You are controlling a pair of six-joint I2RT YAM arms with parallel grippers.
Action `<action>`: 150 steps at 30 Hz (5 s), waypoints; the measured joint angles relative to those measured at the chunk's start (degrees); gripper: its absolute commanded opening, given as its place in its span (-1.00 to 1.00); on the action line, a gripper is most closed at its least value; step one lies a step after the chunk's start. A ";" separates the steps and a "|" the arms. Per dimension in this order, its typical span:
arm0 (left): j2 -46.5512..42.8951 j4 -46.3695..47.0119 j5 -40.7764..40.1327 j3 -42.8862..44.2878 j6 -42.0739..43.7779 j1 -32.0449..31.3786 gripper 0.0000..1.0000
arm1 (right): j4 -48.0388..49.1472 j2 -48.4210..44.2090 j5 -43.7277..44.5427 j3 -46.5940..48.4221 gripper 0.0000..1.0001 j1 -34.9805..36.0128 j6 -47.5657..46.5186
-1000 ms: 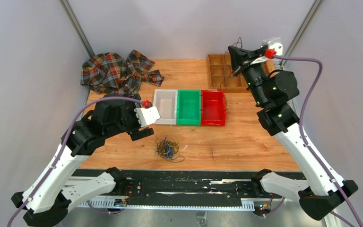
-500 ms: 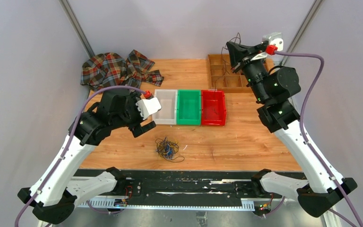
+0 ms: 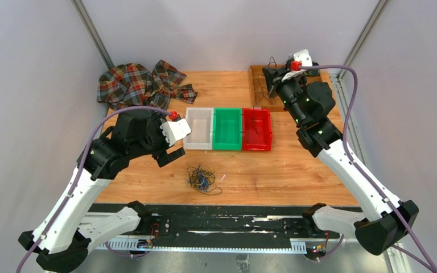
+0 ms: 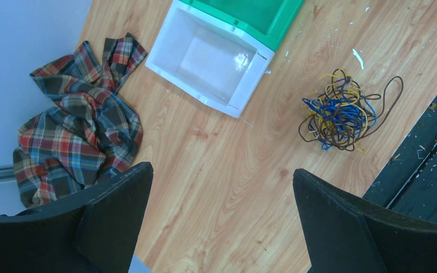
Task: Untangle the cables
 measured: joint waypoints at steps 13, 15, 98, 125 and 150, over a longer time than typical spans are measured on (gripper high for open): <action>0.09 -0.44 0.15 -0.07 -1.09 0.00 0.96 | -4.33 5.95 5.38 -12.20 -0.99 -0.52 0.35; 0.09 -0.44 0.17 -0.07 -1.09 0.00 0.96 | -5.18 7.13 5.73 -14.75 -0.99 -0.52 1.77; 12.13 2.12 16.22 1.40 -10.21 0.00 -0.99 | 4.17 -3.61 9.70 -32.68 0.39 31.41 17.22; 14.08 -7.39 25.64 25.68 -15.10 0.00 -0.99 | 20.74 18.60 12.83 -22.88 0.06 35.87 17.40; 16.17 15.63 0.90 54.64 -0.90 0.00 -0.99 | 23.23 8.20 18.08 -39.87 0.43 35.36 21.38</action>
